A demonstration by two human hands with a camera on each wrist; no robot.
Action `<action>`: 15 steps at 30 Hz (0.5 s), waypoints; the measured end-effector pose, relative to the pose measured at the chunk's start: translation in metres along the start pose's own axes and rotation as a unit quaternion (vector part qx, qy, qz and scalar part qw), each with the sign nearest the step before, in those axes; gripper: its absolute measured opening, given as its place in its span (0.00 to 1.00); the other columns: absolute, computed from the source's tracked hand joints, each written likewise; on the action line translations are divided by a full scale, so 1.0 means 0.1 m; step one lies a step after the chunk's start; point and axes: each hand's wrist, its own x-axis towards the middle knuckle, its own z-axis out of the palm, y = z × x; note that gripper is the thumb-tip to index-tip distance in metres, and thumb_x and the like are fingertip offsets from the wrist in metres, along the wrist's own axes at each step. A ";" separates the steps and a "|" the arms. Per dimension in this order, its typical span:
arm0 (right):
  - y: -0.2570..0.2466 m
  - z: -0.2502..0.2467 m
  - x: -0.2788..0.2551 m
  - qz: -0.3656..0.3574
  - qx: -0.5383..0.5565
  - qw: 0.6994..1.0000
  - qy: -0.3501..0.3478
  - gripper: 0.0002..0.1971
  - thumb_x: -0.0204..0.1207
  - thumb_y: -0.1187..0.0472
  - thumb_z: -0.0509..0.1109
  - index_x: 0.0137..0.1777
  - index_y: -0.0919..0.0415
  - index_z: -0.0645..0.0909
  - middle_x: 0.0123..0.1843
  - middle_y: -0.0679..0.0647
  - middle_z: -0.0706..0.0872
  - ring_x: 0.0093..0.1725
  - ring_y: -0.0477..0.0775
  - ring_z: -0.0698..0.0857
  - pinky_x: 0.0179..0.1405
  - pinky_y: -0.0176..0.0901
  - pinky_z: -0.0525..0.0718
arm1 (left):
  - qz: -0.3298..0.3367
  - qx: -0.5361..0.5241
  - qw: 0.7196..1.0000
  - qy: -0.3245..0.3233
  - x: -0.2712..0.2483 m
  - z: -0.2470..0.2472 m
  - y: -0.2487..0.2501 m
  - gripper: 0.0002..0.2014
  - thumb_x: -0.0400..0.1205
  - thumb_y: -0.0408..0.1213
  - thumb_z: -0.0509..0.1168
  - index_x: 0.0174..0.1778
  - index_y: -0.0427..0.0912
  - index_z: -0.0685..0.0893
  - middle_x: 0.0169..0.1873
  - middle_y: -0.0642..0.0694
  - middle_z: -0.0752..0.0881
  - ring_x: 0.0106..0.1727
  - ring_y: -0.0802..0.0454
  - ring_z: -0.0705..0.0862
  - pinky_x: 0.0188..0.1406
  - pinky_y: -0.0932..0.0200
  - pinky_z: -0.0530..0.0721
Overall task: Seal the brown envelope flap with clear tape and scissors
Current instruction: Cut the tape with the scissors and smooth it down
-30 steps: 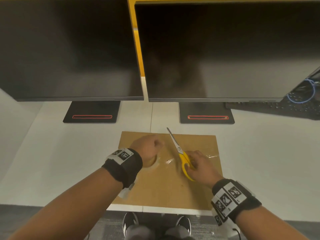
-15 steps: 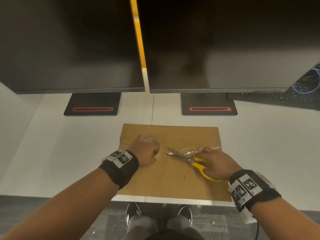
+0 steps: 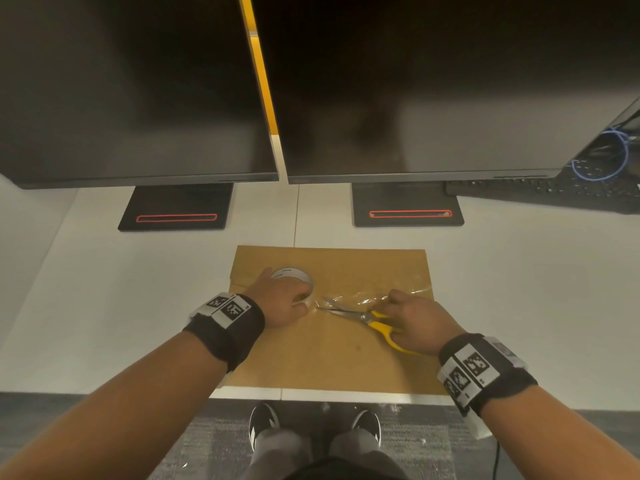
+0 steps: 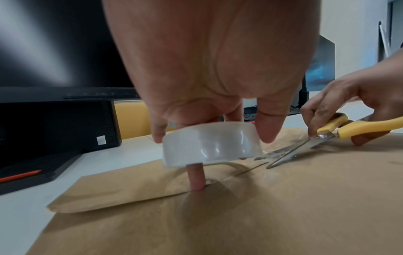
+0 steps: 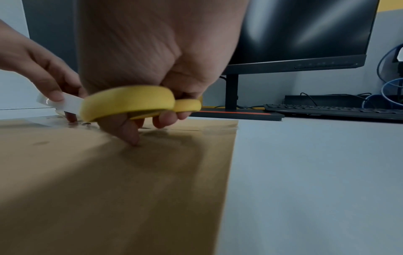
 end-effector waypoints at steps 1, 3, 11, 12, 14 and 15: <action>-0.01 -0.01 0.01 -0.001 -0.002 1.000 -0.001 0.29 0.71 0.57 0.65 0.74 0.42 0.71 0.60 0.51 0.76 0.51 0.58 0.83 0.40 0.41 0.75 | -0.003 -0.002 1.000 -0.005 0.00 0.00 0.00 0.15 0.85 0.44 0.54 0.66 0.50 0.76 0.61 0.47 0.81 0.67 0.44 0.75 0.79 0.46 0.49; -0.02 -0.03 0.02 -0.005 -0.005 1.000 -0.002 0.29 0.71 0.58 0.65 0.74 0.42 0.70 0.59 0.51 0.76 0.50 0.58 0.83 0.38 0.40 0.71 | -0.009 -0.007 1.000 -0.012 0.01 0.00 -0.01 0.14 0.85 0.45 0.54 0.66 0.50 0.76 0.61 0.46 0.81 0.66 0.43 0.76 0.80 0.45 0.49; -0.09 -0.09 0.06 -0.017 -0.024 1.000 -0.003 0.29 0.74 0.59 0.63 0.76 0.44 0.69 0.61 0.52 0.77 0.54 0.57 0.83 0.39 0.40 0.70 | -0.015 -0.012 1.000 -0.013 0.02 -0.01 0.00 0.15 0.86 0.45 0.54 0.67 0.51 0.76 0.62 0.46 0.81 0.67 0.43 0.76 0.81 0.43 0.47; -0.09 -0.09 0.07 -0.016 -0.028 0.999 -0.001 0.29 0.74 0.60 0.63 0.76 0.44 0.69 0.61 0.52 0.77 0.55 0.58 0.83 0.39 0.40 0.70 | -0.015 -0.009 1.000 -0.013 0.02 -0.01 0.00 0.15 0.86 0.45 0.54 0.67 0.51 0.76 0.62 0.46 0.81 0.67 0.44 0.76 0.80 0.44 0.47; -0.09 -0.08 0.08 -0.013 -0.031 0.999 0.002 0.28 0.74 0.61 0.62 0.76 0.45 0.70 0.62 0.52 0.78 0.56 0.58 0.83 0.40 0.40 0.70 | -0.014 -0.006 1.000 -0.012 0.02 -0.01 0.00 0.15 0.86 0.45 0.54 0.67 0.51 0.76 0.62 0.47 0.81 0.66 0.44 0.76 0.80 0.44 0.49; -0.09 -0.08 0.09 -0.012 -0.033 0.999 0.004 0.28 0.74 0.61 0.62 0.76 0.45 0.70 0.63 0.52 0.78 0.57 0.58 0.83 0.40 0.39 0.70 | -0.014 -0.006 1.000 -0.013 0.02 -0.01 0.00 0.15 0.86 0.46 0.54 0.67 0.51 0.76 0.62 0.47 0.81 0.66 0.43 0.76 0.79 0.44 0.50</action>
